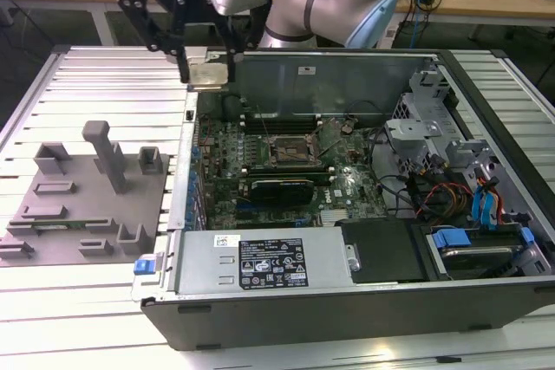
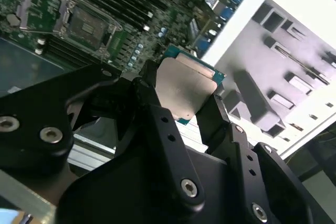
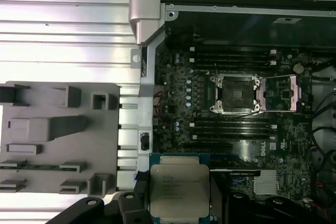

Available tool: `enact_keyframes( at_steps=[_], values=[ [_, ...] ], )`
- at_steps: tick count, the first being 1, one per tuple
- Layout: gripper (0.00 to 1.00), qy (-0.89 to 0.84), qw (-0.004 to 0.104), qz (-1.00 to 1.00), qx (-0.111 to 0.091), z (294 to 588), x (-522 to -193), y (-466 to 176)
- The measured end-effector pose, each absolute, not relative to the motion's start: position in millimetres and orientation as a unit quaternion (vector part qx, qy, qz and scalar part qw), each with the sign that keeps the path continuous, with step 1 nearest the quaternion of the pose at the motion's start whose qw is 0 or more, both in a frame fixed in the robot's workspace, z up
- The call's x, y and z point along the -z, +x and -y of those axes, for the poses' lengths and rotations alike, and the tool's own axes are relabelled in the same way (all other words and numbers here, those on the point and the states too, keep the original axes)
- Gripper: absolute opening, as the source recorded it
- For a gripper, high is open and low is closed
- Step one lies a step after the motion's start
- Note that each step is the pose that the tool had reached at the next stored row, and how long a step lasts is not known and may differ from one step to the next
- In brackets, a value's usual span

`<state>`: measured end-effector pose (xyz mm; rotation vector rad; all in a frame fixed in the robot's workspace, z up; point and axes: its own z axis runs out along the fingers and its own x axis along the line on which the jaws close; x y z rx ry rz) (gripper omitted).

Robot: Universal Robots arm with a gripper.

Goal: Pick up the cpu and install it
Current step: 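Pick up the cpu and move it towards the insertion slot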

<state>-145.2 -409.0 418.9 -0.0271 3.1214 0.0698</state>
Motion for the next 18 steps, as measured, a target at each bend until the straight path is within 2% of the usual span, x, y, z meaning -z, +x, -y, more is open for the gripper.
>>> enact_keyframes(
  at_steps=[12, 18],
  values=[
    [0.55, -0.009, 0.010, -1.000, -0.022, 409, -419, -85],
    [0.55, -0.009, 0.009, -1.000, -0.022, 409, -417, -75]
  ],
)
